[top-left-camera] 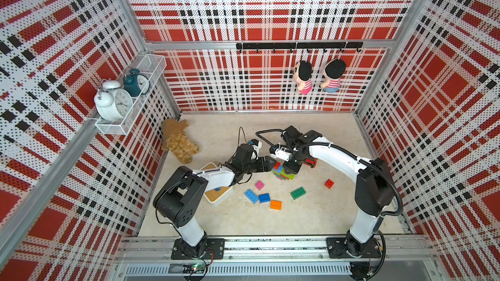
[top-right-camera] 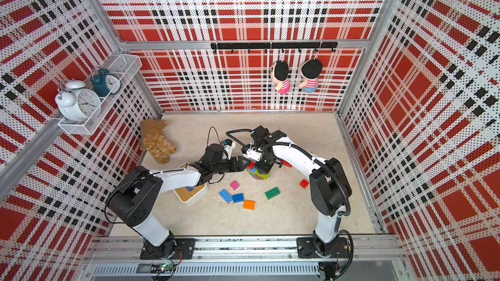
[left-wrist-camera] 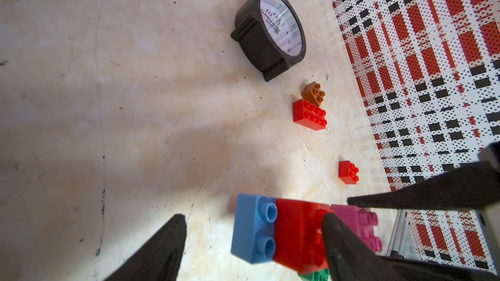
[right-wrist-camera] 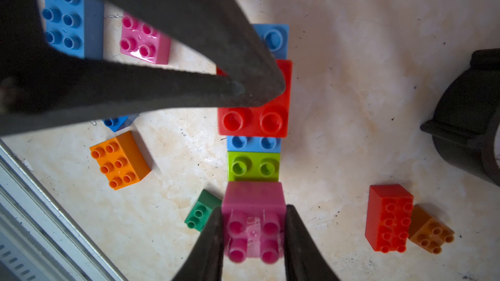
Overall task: Assemble a heart with building blocks
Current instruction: Assemble the building block at the center of the board.
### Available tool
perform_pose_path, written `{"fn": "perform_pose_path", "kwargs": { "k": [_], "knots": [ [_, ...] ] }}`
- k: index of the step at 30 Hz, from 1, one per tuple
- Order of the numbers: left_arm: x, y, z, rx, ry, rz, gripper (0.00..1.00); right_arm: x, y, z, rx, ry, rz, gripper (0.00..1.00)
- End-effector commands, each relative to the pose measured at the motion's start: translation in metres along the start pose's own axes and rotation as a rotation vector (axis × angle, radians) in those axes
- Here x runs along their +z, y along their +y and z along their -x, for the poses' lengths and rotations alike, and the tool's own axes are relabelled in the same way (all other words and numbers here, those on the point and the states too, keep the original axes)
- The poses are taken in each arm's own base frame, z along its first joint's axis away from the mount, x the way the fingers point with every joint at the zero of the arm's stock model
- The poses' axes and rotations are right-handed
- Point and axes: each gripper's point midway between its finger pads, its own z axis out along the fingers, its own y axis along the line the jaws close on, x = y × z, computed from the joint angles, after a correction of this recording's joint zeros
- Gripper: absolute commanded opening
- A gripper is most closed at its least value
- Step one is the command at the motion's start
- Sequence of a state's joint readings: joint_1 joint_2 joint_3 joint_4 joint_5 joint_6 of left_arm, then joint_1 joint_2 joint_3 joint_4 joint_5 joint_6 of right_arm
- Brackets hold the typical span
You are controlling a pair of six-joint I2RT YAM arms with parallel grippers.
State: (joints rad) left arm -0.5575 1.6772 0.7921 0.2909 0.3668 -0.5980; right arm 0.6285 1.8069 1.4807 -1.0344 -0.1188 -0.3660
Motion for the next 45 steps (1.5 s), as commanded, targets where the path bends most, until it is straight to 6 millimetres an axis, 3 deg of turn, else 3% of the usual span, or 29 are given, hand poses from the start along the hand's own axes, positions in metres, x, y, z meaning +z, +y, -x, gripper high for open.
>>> {"fn": "perform_pose_path", "kwargs": {
  "k": [1,10,30,39,45],
  "knots": [
    [0.002,0.006,-0.001,0.005,0.002,0.014,0.81,0.009,0.004,-0.006,0.001,0.025,0.007,0.00],
    [0.003,0.017,-0.014,-0.007,0.024,0.036,0.80,0.012,0.008,-0.011,0.013,0.021,0.015,0.00],
    [0.003,0.020,-0.017,-0.006,0.030,0.047,0.79,0.022,0.012,-0.017,0.035,0.027,0.016,0.00],
    [0.000,0.007,-0.003,0.013,0.002,0.021,0.80,-0.018,0.008,0.020,0.034,-0.166,-0.022,0.56],
    [-0.003,-0.004,0.015,0.030,-0.035,0.008,0.83,-0.027,0.005,0.025,0.046,-0.228,-0.043,0.66]
  ]
}}
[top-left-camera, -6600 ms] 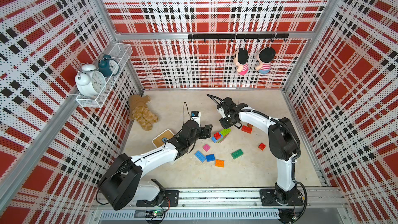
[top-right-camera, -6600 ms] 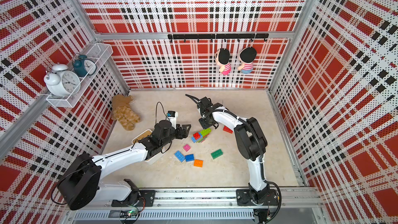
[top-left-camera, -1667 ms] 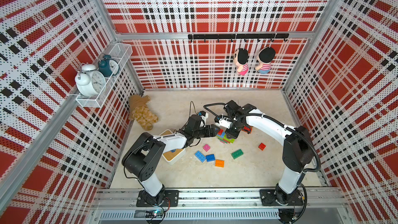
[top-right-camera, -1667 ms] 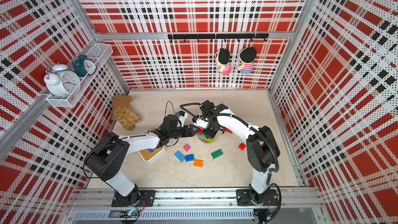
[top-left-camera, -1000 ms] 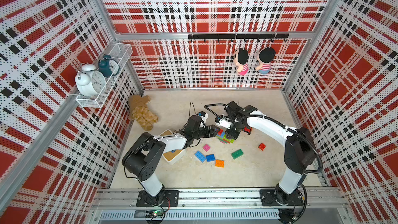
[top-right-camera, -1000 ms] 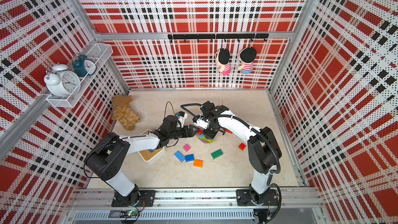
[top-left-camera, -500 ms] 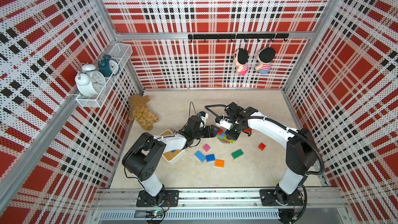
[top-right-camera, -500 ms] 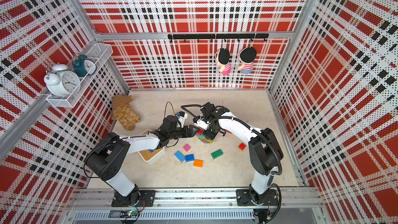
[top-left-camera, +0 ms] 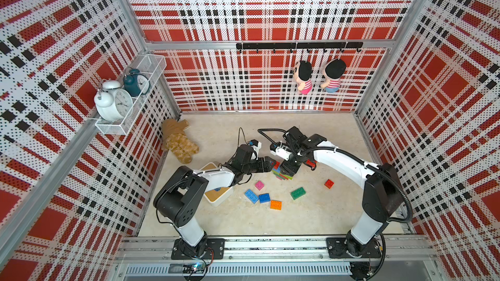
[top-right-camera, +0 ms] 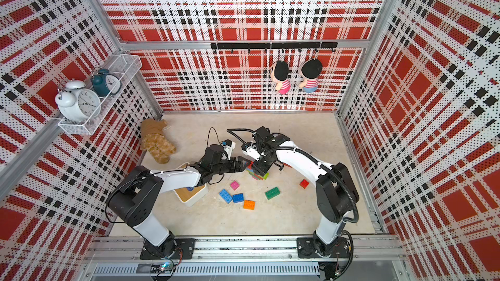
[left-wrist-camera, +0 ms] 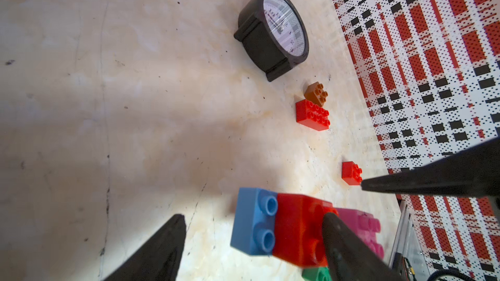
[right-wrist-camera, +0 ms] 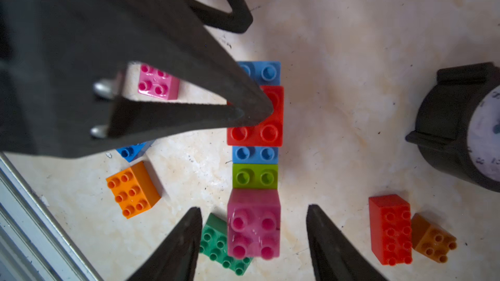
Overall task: Assemble a heart with building blocks
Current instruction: Assemble the building block at the center of the board, then pick up the building block from the center of the board.
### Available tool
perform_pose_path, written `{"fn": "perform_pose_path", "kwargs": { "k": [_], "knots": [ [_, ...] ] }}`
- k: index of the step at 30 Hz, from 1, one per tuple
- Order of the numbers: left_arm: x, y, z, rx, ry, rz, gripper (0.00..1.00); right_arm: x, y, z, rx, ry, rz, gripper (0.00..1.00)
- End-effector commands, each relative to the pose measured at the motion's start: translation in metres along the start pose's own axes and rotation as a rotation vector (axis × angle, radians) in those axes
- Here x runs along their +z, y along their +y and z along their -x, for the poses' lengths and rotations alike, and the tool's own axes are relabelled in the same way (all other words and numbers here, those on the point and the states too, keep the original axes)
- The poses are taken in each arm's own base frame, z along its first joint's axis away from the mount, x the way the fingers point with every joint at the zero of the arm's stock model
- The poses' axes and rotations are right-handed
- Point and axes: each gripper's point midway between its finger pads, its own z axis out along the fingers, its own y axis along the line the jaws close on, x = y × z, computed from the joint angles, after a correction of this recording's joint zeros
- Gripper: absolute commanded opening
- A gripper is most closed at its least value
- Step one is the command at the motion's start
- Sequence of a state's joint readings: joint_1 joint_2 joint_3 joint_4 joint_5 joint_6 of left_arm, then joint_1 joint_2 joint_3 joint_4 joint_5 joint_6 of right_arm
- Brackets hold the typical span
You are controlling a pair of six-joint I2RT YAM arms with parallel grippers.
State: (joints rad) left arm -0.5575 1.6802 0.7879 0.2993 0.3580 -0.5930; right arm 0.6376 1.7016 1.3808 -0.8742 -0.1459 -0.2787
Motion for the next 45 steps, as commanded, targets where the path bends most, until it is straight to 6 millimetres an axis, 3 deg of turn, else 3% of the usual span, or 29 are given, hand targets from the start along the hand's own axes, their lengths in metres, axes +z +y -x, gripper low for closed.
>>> {"fn": "perform_pose_path", "kwargs": {
  "k": [1,10,21,30,45],
  "knots": [
    [-0.004,-0.008,0.019,0.026,-0.041,0.001,0.84,-0.010,0.001,0.008,-0.008,-0.067,-0.012,0.66],
    [-0.037,-0.008,0.049,0.043,-0.194,0.058,0.86,0.007,0.000,0.013,0.027,-0.067,0.014,0.66],
    [-0.072,0.015,0.053,0.037,-0.295,0.169,0.86,0.029,0.003,0.011,0.108,-0.035,0.028,0.65],
    [-0.073,0.019,0.052,0.031,-0.297,0.174,0.86,0.042,0.004,0.006,0.108,0.018,0.033,0.56],
    [-0.069,0.021,0.050,0.033,-0.283,0.167,0.86,0.046,0.004,0.010,0.119,0.022,0.046,0.45]
  ]
}}
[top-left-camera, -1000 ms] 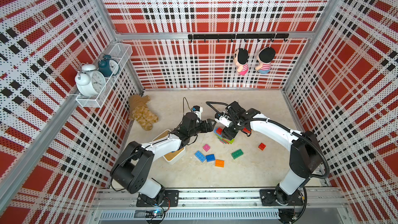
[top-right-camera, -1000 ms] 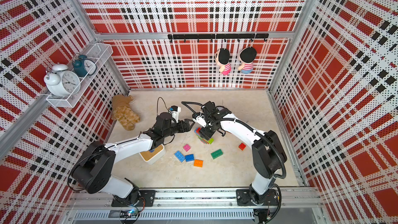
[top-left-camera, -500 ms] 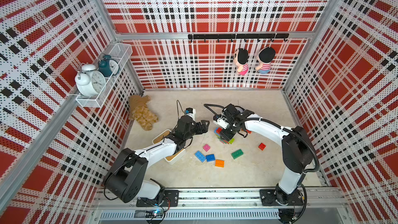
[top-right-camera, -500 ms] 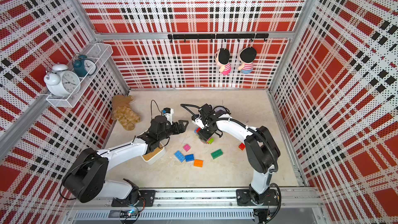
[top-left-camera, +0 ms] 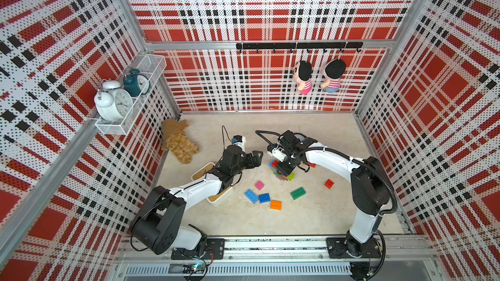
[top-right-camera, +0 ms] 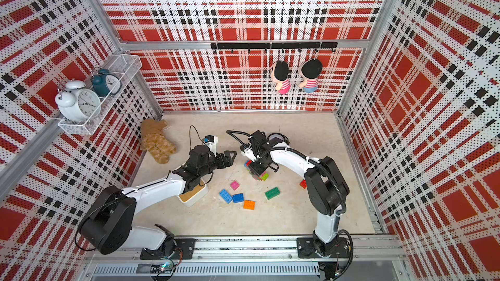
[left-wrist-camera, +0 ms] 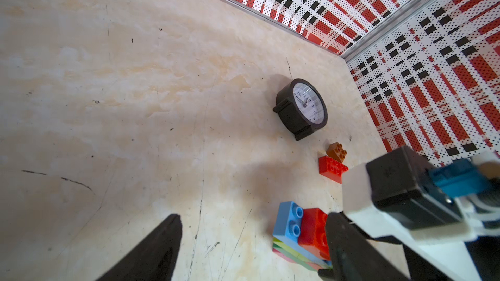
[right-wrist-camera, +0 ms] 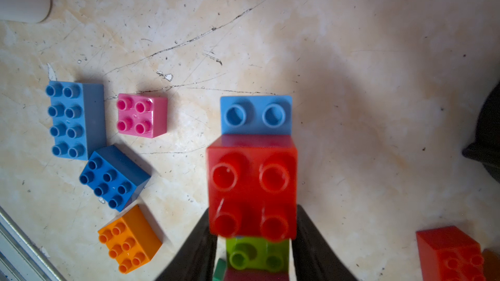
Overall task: Assemble a heart with building blocks
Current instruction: Pick up the building block from the center of the board.
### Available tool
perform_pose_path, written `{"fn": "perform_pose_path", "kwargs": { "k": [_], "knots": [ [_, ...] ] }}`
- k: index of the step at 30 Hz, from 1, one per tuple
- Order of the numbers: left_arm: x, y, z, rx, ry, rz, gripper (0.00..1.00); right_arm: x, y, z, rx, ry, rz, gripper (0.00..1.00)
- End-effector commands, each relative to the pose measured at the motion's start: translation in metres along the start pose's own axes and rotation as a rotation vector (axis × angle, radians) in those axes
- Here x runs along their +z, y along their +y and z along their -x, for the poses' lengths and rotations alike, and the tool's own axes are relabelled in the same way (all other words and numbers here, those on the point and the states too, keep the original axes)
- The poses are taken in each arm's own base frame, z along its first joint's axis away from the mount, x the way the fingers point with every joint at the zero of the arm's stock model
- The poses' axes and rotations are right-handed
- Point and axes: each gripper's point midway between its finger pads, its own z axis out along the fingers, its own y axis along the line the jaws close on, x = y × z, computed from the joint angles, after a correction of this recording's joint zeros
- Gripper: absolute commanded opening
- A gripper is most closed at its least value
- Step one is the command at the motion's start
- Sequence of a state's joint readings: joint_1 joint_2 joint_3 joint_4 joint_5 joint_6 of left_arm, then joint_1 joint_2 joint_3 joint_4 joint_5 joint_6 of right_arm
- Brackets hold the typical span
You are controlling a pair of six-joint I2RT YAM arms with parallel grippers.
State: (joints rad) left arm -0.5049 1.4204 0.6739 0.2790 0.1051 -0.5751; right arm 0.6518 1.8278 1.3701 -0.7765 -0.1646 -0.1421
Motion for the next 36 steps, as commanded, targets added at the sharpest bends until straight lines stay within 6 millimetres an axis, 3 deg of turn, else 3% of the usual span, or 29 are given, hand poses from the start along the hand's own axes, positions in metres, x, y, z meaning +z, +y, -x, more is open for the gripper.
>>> {"fn": "perform_pose_path", "kwargs": {
  "k": [1,10,16,22,27,36],
  "knots": [
    [0.000,0.002,0.002,0.011,-0.007,-0.005,0.86,-0.001,0.003,0.008,-0.011,-0.009,0.011,0.43],
    [0.000,0.001,0.003,0.011,-0.010,-0.009,0.86,-0.007,0.006,0.010,0.005,-0.025,0.024,0.31],
    [-0.004,0.002,0.010,0.011,-0.029,-0.007,0.86,-0.019,0.007,0.016,0.031,-0.057,0.025,0.29],
    [-0.012,0.019,0.031,-0.008,-0.071,0.025,0.86,-0.037,0.003,0.053,0.143,-0.229,0.179,0.28],
    [-0.021,0.035,0.053,-0.027,-0.127,0.052,0.92,-0.040,-0.005,0.083,0.219,-0.336,0.297,0.30],
    [-0.011,0.059,0.065,-0.019,-0.118,0.107,0.99,-0.012,-0.027,0.135,0.324,-0.435,0.458,0.31]
  ]
}}
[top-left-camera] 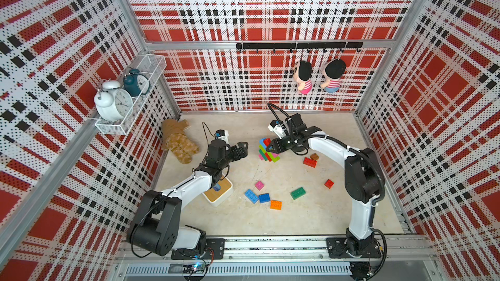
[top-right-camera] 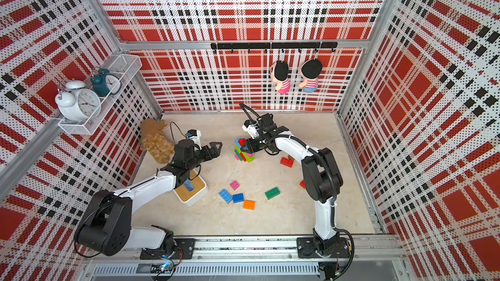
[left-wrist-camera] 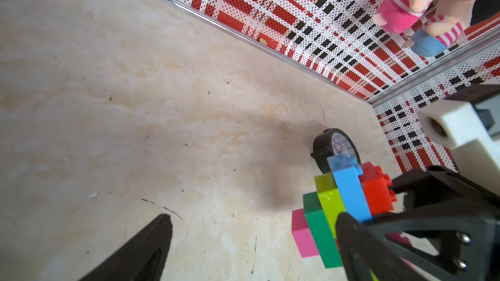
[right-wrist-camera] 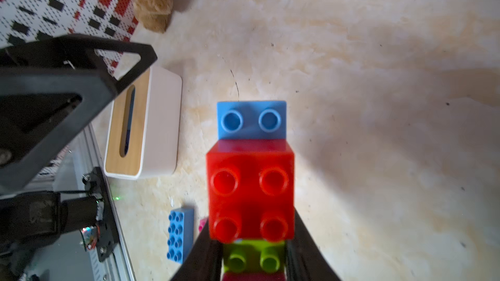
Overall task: Assemble a heart with building blocks
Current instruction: Pick up the building block from the center of the board, then place the building block at the center of the board.
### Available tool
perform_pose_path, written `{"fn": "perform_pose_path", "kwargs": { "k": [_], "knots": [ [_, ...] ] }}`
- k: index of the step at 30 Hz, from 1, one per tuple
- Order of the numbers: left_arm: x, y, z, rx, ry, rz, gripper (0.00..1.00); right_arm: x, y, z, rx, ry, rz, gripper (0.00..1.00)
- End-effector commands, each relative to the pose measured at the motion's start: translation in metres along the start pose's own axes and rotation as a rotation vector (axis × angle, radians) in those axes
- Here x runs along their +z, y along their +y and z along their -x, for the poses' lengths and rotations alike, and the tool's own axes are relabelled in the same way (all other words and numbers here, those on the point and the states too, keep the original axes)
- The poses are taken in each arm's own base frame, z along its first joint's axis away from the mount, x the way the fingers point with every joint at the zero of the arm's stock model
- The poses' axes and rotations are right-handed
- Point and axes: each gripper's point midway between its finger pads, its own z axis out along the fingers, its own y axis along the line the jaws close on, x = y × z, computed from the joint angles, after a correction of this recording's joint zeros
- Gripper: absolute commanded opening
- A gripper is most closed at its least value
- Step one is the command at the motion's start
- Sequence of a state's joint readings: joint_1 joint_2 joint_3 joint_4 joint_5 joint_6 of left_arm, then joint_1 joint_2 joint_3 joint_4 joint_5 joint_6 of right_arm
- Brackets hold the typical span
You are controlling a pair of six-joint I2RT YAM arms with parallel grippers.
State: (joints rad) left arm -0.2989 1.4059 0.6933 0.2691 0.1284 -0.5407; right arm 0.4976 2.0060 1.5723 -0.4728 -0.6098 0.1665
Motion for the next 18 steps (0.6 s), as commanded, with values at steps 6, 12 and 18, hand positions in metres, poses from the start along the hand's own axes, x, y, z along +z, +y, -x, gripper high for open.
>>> {"fn": "perform_pose_path", "kwargs": {
  "k": [6,12,18],
  "knots": [
    [0.019,-0.002,0.009,0.048,0.018,0.001,1.00,0.037,0.000,0.035,0.107,-0.079,0.210,0.32],
    [0.032,0.002,0.003,0.044,0.048,0.005,1.00,0.059,-0.008,0.043,0.150,-0.082,0.267,0.35],
    [0.041,0.005,-0.003,0.040,0.073,0.004,1.00,0.072,-0.022,0.040,0.197,-0.067,0.287,0.39]
  ]
}}
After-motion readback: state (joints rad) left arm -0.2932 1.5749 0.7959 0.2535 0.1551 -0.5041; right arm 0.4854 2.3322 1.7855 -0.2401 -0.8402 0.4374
